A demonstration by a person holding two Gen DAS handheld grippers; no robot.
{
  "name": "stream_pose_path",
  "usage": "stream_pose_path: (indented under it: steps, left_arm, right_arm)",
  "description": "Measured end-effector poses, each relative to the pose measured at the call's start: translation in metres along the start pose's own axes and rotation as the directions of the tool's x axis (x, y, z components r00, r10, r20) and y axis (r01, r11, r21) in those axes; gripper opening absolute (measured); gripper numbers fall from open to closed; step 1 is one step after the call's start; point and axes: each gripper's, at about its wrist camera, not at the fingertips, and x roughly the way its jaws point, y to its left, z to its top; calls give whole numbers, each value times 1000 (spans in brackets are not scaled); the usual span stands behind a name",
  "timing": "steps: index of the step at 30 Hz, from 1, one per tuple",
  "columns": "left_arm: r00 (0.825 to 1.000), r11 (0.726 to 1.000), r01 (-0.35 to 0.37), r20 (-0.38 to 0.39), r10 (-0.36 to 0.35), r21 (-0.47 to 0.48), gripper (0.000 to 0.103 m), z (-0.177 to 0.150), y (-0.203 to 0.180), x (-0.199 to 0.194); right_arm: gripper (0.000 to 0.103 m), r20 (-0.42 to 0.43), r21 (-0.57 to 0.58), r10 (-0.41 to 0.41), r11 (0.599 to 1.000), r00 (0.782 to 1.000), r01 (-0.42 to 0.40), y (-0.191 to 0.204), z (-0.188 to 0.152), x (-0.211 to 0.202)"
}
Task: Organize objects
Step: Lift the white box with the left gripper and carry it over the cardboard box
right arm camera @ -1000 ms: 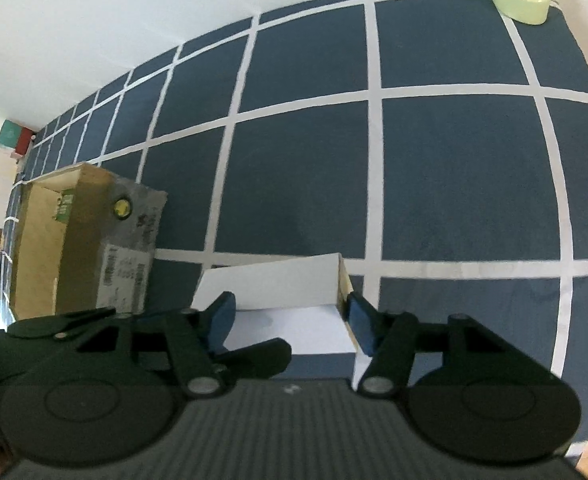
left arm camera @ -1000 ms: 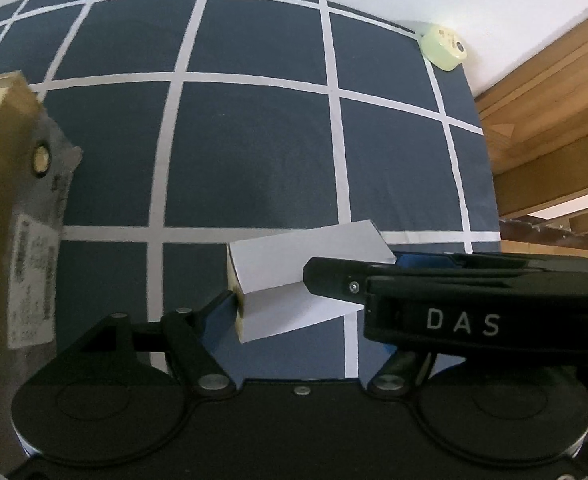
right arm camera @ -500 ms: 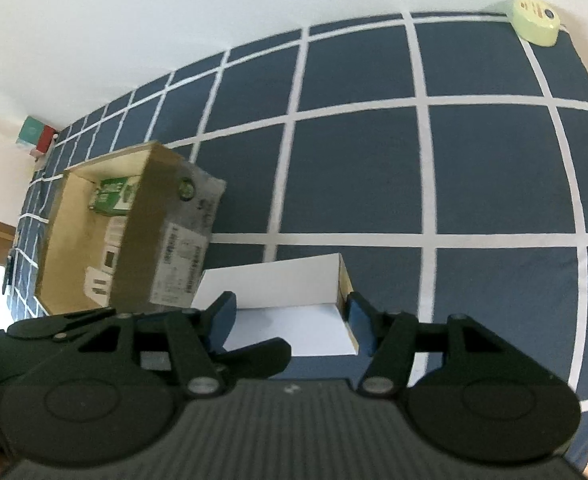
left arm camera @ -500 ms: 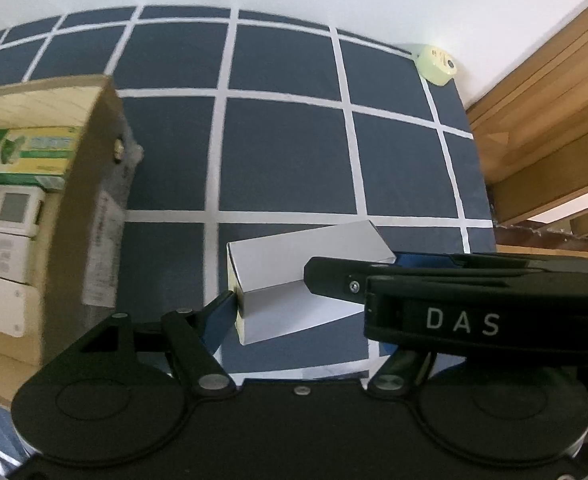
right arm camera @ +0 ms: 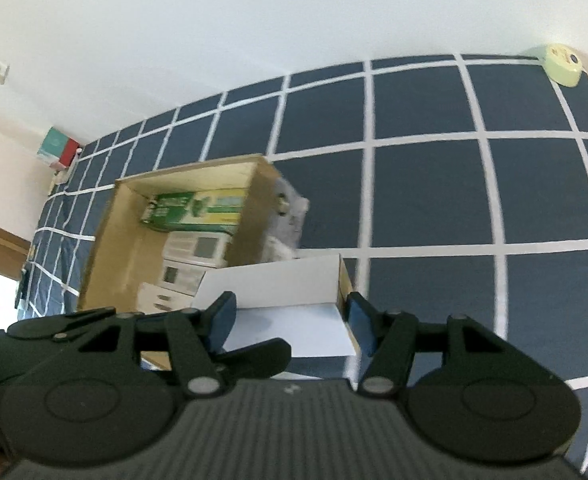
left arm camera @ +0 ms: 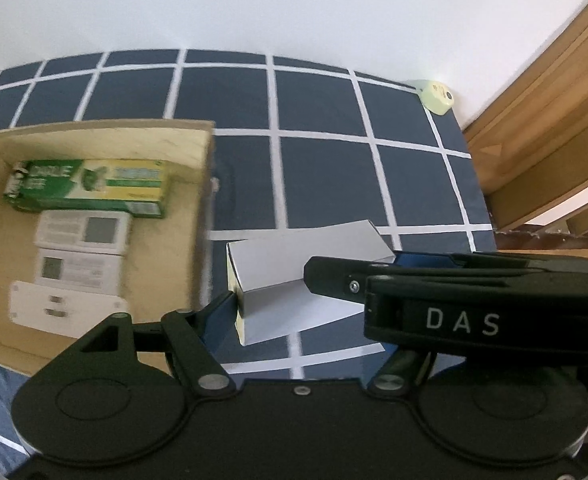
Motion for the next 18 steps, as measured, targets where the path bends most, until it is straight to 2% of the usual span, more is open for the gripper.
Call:
stream_pose_path:
  steps: [10, 18]
  left_arm:
    - [999, 999, -17, 31, 16, 28, 69, -7, 65, -42]
    - [999, 999, -25, 35, 24, 40, 69, -6, 118, -56]
  right_arm:
    - [61, 42, -8, 13, 1000, 999, -13, 82, -7, 15]
    - [61, 51, -3, 23, 1000, 998, -23, 134, -9, 42]
